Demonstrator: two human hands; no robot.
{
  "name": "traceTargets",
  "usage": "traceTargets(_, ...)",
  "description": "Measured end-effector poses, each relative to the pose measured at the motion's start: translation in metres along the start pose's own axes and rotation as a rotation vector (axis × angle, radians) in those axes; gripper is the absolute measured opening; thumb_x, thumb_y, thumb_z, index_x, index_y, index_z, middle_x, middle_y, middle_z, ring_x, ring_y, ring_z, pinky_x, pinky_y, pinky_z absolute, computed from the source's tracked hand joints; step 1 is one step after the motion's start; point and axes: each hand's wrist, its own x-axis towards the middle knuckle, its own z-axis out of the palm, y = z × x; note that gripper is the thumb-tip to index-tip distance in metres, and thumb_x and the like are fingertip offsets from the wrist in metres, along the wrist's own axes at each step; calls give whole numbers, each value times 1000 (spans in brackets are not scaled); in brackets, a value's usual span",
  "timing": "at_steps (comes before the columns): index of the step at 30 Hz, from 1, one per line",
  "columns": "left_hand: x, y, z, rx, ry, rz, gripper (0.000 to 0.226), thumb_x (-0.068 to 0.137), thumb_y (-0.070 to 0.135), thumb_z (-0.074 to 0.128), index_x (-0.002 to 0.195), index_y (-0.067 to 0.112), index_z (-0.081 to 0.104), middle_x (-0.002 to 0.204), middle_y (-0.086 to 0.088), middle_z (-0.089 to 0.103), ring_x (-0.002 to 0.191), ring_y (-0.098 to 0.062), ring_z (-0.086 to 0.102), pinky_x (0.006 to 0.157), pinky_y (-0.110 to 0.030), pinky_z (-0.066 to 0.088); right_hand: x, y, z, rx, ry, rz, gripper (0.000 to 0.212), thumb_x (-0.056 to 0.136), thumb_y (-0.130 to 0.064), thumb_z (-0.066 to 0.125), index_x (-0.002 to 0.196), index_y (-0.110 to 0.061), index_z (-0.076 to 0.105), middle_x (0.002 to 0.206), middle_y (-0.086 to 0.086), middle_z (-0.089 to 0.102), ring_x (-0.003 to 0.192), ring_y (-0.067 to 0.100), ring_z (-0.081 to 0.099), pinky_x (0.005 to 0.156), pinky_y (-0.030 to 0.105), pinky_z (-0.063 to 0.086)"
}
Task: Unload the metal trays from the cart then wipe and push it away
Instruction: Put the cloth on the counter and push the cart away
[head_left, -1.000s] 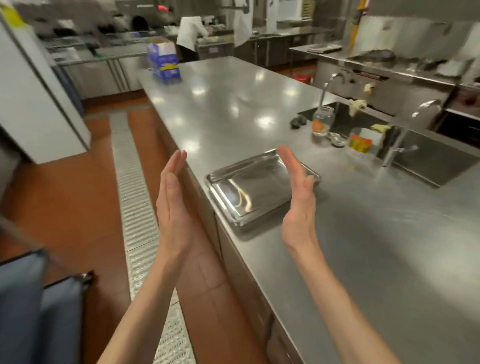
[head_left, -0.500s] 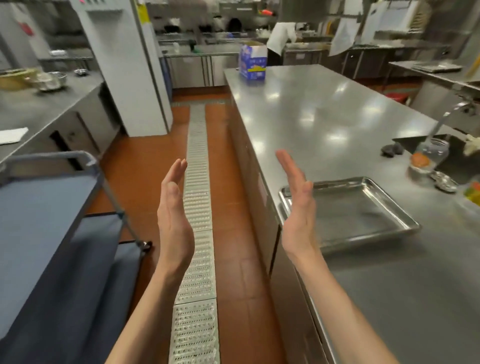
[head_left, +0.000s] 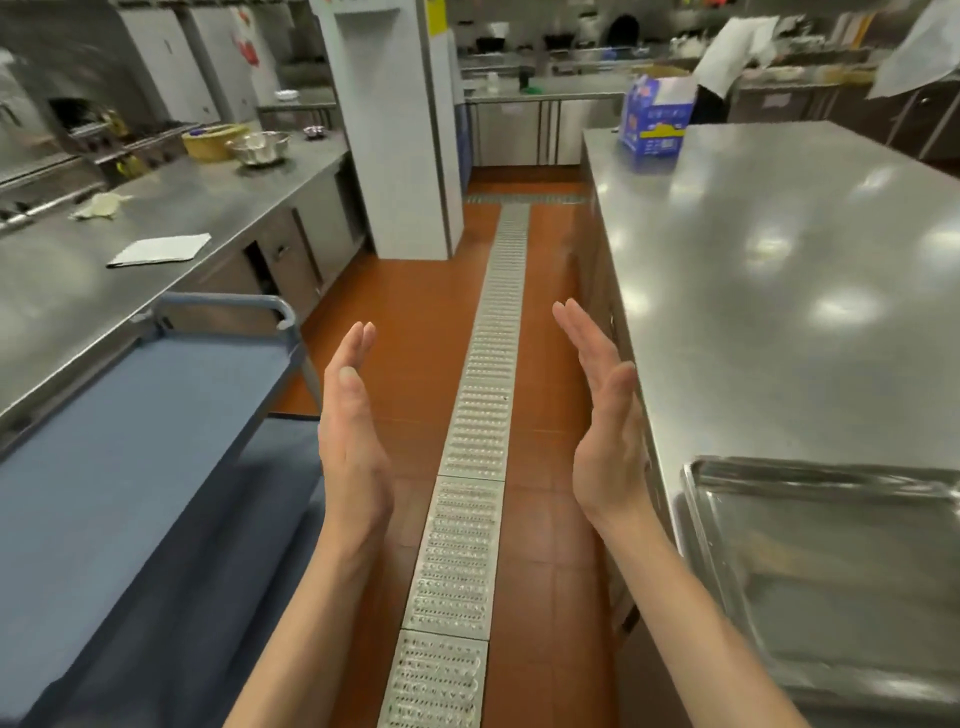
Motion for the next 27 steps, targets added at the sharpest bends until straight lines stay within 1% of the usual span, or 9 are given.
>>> traceTargets(3, 26, -9, 10, 58, 46, 10, 57, 112, 43, 20, 160, 21, 41, 160, 12, 50, 151, 0, 38, 123, -16, 27, 38, 24, 7, 22, -28, -7, 86, 99, -75, 10, 158, -21, 43, 160, -14, 47, 152, 2, 35, 123, 16, 24)
traceTargets(6, 51, -21, 18, 87, 69, -2, 58, 111, 47, 21, 160, 23, 42, 160, 12, 49, 151, 0, 38, 125, -18, 26, 72, 46, 17, 38, -67, 3, 88, 97, -78, 9, 158, -24, 43, 161, -13, 47, 153, 4, 35, 129, 29, 23)
traceTargets(8, 67, -31, 19, 120, 92, -9, 60, 110, 51, 21, 160, 24, 42, 160, 11, 49, 151, -1, 39, 127, -23, 26, 90, 59, 24, 51, -77, 18, 87, 97, -78, 9, 157, -25, 44, 160, -13, 47, 153, 4, 35, 129, 39, 23)
traceTargets(11, 92, -47, 21, 149, 128, -18, 67, 106, 59, 22, 160, 24, 42, 161, 11, 49, 151, -2, 39, 130, -33, 26, 119, 82, 38, 73, -104, 39, 88, 96, -80, 10, 156, -26, 45, 159, -15, 48, 152, 3, 35, 130, 44, 22)
traceTargets(13, 113, -61, 21, 150, 152, -21, 63, 109, 54, 22, 160, 23, 42, 161, 11, 49, 152, -2, 39, 131, -39, 26, 141, 98, 49, 76, -126, 44, 89, 96, -80, 11, 156, -24, 45, 159, -16, 49, 152, 3, 36, 130, 46, 23)
traceTargets(15, 135, -77, 23, 150, 175, -29, 58, 112, 48, 21, 160, 23, 42, 161, 11, 49, 152, -3, 39, 131, -41, 26, 165, 113, 61, 73, -139, 37, 88, 97, -79, 11, 156, -24, 46, 159, -16, 49, 152, 4, 36, 129, 48, 23)
traceTargets(18, 172, -99, 28, 166, 192, -26, 56, 112, 47, 21, 160, 24, 42, 160, 13, 50, 151, -2, 40, 131, -39, 26, 203, 133, 80, 75, -164, 22, 84, 97, -80, 11, 155, -29, 45, 158, -16, 49, 152, 3, 35, 130, 48, 22)
traceTargets(21, 217, -125, 31, 160, 193, -11, 55, 114, 45, 21, 160, 25, 42, 160, 15, 49, 151, -1, 39, 130, -38, 25, 248, 152, 100, 61, -180, 9, 89, 94, -82, 10, 156, -28, 44, 159, -15, 48, 152, 1, 34, 130, 46, 21)
traceTargets(27, 317, -167, 34, 134, 218, 3, 54, 113, 43, 21, 159, 25, 43, 160, 13, 50, 151, 2, 38, 127, -20, 26, 342, 190, 146, 60, -189, 8, 95, 91, -86, 10, 156, -26, 45, 158, -18, 49, 152, 0, 34, 131, 46, 20)
